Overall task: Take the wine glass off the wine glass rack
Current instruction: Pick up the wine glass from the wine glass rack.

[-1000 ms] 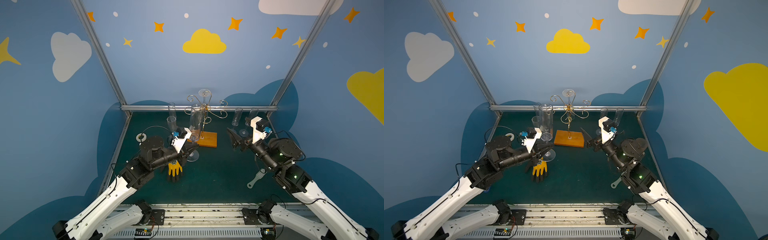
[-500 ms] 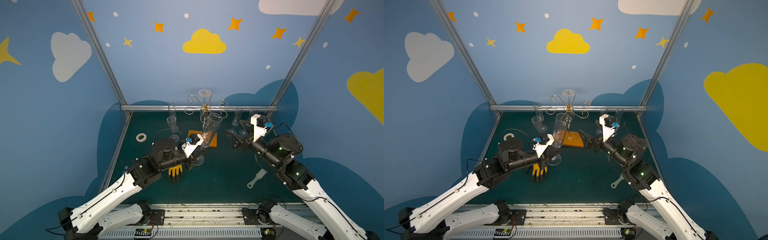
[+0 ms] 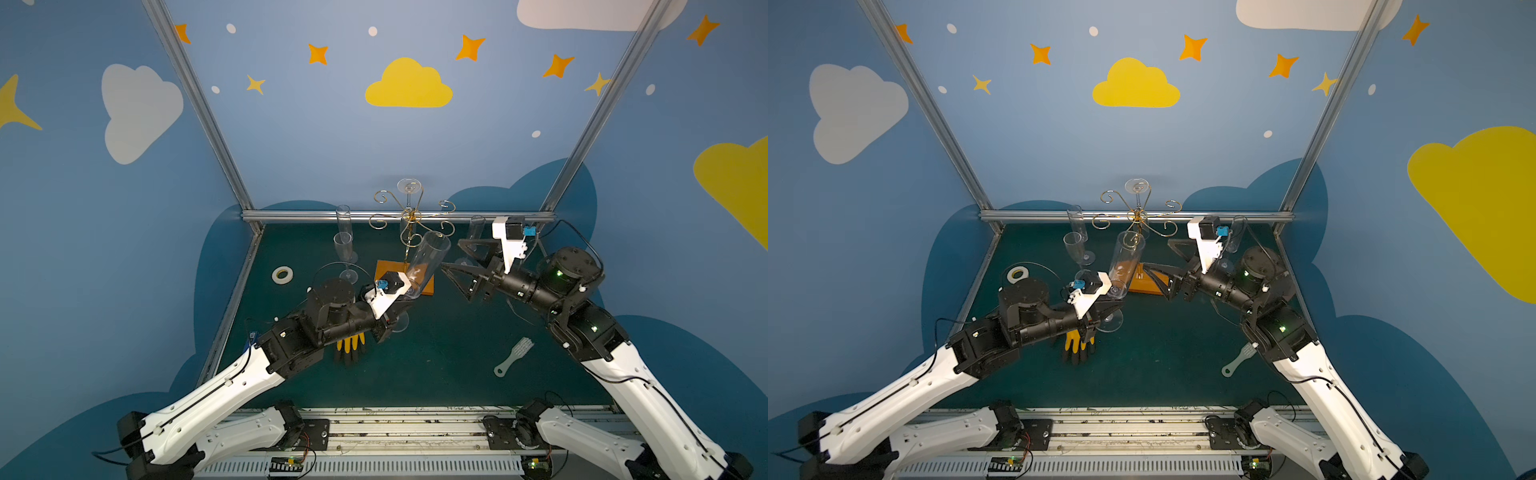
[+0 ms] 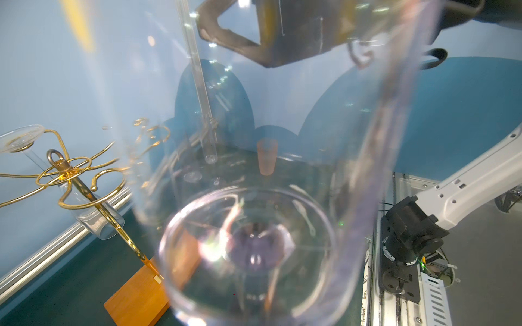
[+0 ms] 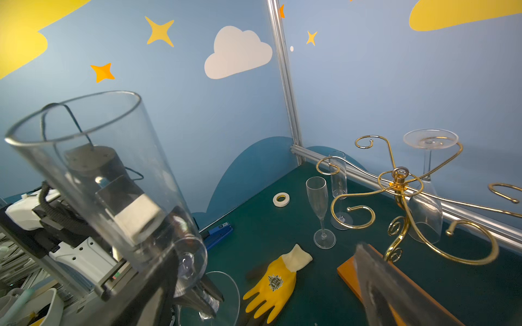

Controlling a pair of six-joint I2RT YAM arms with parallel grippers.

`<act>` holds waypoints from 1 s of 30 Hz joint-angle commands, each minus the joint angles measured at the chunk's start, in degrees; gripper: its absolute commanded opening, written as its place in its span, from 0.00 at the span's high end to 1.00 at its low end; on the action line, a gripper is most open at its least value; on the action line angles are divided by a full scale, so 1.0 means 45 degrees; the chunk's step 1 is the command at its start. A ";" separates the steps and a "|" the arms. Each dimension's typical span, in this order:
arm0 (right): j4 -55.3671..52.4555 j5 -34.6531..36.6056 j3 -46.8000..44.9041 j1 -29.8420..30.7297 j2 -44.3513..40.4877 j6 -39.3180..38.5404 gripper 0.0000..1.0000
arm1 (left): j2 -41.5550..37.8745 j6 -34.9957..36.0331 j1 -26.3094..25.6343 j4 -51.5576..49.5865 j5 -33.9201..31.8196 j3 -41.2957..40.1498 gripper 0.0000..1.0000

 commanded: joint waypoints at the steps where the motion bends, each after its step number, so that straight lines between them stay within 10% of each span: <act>1: 0.0062 -0.0655 0.0274 -0.0076 0.0120 0.0448 0.05 | 0.0098 0.0431 -0.0083 -0.0061 -0.0250 0.0368 0.98; 30: 0.1532 -0.3271 0.0789 0.0369 0.1072 0.0979 0.12 | 0.1416 0.0445 -0.0102 0.0085 0.0186 0.1078 0.97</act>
